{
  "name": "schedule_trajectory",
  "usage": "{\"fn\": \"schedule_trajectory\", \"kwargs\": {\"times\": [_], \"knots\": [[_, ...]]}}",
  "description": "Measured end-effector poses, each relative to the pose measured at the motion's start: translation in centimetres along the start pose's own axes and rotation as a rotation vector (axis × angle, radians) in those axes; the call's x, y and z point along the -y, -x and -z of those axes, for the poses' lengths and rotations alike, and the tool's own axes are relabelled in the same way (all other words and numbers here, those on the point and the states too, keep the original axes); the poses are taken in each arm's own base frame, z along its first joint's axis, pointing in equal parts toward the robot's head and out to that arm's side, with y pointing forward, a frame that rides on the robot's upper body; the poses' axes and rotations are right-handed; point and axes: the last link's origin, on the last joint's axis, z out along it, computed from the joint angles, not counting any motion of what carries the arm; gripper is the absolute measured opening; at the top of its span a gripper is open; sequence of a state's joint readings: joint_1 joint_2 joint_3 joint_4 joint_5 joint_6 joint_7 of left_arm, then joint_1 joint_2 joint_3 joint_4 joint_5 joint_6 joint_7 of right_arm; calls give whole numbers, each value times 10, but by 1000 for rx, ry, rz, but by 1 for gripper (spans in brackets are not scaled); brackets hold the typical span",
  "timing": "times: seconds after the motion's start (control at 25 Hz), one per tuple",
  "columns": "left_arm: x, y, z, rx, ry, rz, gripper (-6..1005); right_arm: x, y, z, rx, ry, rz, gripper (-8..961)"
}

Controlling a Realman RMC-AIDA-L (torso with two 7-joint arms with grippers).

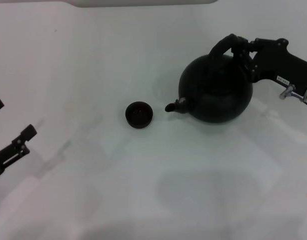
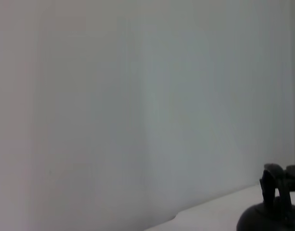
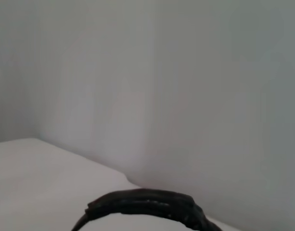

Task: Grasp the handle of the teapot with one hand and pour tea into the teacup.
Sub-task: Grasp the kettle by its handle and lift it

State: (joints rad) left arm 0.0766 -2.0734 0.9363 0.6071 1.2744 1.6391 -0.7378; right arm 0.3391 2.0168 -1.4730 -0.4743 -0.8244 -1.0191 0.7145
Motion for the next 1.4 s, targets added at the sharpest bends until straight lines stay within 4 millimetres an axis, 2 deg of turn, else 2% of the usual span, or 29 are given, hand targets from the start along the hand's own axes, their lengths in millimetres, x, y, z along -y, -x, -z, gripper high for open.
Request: {"fn": "schedule_trajectory", "kwargs": {"times": [0.6, 1.4], "knots": [[-7, 24, 14, 71, -93, 23, 862, -16, 34, -18, 140, 47, 192, 110], [-12, 33, 6, 52, -142, 80, 862, -23, 49, -33, 142, -24, 418, 109]]}}
